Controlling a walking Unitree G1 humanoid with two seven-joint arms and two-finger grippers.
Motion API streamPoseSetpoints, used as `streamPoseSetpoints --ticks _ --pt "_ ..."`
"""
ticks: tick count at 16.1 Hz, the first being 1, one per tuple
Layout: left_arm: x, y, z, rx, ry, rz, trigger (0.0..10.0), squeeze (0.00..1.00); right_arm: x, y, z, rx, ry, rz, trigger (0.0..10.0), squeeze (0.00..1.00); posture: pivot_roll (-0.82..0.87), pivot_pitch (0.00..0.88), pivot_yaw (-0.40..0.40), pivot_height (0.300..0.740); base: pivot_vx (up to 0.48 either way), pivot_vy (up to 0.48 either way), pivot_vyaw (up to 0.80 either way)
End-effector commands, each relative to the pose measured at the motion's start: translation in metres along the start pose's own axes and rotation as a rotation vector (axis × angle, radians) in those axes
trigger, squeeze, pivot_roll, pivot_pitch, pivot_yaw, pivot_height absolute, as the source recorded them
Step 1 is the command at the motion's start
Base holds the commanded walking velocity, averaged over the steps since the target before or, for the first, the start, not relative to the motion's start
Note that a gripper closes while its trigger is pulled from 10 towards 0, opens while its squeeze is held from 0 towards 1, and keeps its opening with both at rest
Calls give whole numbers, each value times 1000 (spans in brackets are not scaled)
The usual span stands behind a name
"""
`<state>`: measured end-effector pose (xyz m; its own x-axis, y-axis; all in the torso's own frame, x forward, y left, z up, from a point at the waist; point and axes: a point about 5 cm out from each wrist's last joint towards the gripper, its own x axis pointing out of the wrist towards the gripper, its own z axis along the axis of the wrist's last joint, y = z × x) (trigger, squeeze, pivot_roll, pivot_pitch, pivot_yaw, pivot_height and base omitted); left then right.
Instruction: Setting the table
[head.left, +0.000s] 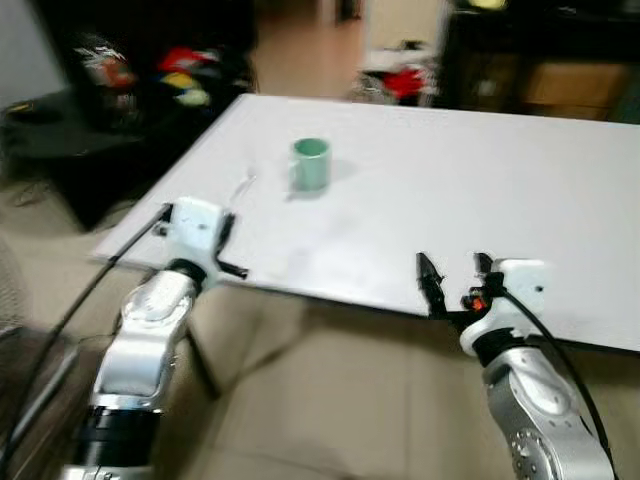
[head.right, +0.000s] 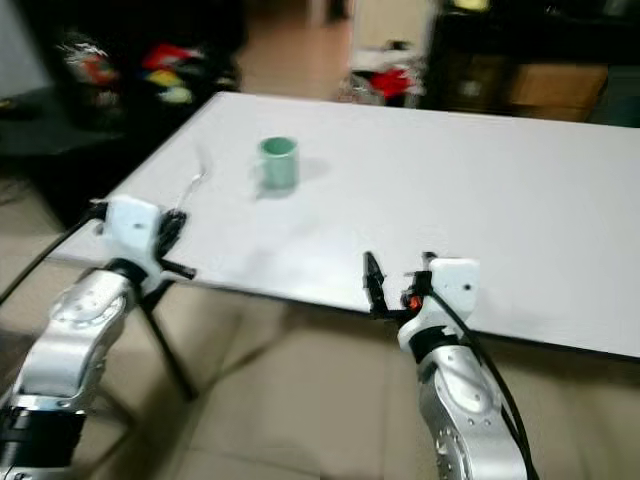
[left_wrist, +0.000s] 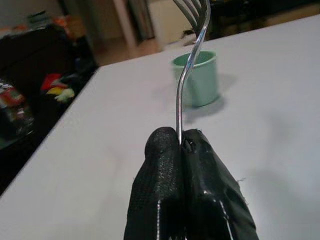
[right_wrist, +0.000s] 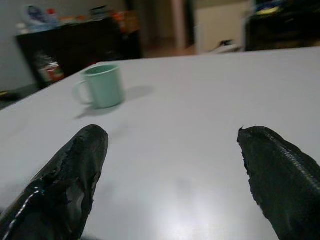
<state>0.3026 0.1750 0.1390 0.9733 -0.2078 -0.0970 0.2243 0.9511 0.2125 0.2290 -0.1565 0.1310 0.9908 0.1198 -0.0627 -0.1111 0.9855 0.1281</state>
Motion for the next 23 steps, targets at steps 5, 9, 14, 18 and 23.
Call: streamPoseSetpoints --ticks 5,9,14,18,23 --pt "1 -2 -1 58 25 -1 10000 0 -2 0 -1 -44 50 99 10000 0 -19 0 33 740 280 0 -133" --pt "7 -5 -24 187 198 -46 10000 0 -5 1 -2 -51 101 205 10000 0 -26 0 40 740 0 0 0" --pt "30 15 -37 279 381 65 10000 0 -10 7 -3 -113 178 407 10000 0 -33 0 42 740 0 0 0" --pt "49 13 -44 269 446 113 10000 0 -9 9 -1 -134 195 487 10000 0 -35 0 35 740 0 0 0" --pt "61 15 -50 293 487 184 10000 0 -12 13 -1 -141 205 531 10000 0 -41 0 34 740 0 0 0"
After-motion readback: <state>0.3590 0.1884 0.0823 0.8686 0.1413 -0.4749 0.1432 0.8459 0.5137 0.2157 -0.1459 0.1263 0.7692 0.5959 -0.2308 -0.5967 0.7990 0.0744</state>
